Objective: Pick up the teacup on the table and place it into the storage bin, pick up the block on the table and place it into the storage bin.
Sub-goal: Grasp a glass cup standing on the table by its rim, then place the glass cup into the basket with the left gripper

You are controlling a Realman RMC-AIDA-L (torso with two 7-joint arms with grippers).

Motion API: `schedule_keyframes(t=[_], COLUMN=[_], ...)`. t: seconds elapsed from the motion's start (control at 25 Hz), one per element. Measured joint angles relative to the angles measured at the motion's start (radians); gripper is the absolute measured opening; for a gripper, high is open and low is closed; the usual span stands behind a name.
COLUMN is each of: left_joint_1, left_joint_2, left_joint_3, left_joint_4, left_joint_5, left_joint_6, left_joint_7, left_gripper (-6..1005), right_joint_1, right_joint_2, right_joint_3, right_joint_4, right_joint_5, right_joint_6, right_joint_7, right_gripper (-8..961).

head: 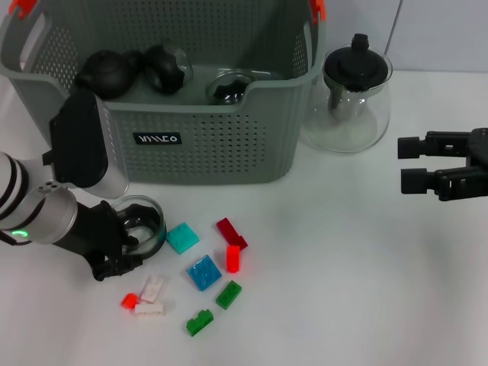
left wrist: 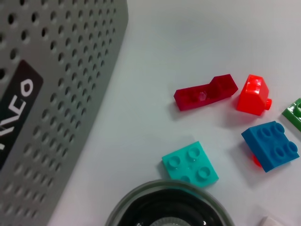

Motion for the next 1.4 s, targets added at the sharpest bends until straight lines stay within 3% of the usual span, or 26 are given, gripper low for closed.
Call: schedule_keyframes(t=[0.32, 0.52, 0.64, 0.84, 1.04, 1.2, 1.4], left_joint_1=[-0.001, 0.001, -0.006, -0.057, -0.128, -0.206, -0.322], left_joint_2=[0.000, 0.000, 0.003, 0.003, 0.009, 0.023, 0.074], left_joint_3=[0.000, -0.019, -0.059, -0.232, -0.392, -0.423, -0.407], left_joint_4=[0.003, 0.053, 0.101, 0.202, 0.313, 0.351, 0.230], left_joint_5=[0.006, -0.010, -0.055, -0.229, -0.417, -0.432, -0.329], left_joint_6=[0.000, 0.053, 0.149, 0.378, 0.481, 0.445, 0.237], left_joint_7=[-0.007, -0.029, -0.053, -0.110, -0.217, -0.287, -0.381], left_gripper=[61, 56, 53, 49, 48, 51, 54], right_joint_1=[0.002, 0.000, 0.000, 0.012, 0.049, 0.076, 0.104], right_joint_2=[0.001, 0.002, 0.001, 0.002, 0.007, 0.017, 0.026], right_joint_3=[-0.001, 0.004, 0.003, -0.002, -0.004, -0.005, -0.005], right_joint_4=[0.000, 0.000, 0.000, 0.004, 0.044, 0.052, 0.053], right_joint_5=[-0.015, -0.015, -0.017, -0.091, -0.207, -0.279, -0.336], right_joint_6=[-0.001, -0.003, -0.004, -0.008, 0.007, 0.053, 0.094], right_joint_7=[-0.003, -0.005, -0.005, -0.002, -0.006, 0.002, 0.023], right_gripper=[945, 945, 945, 945, 945, 945, 945])
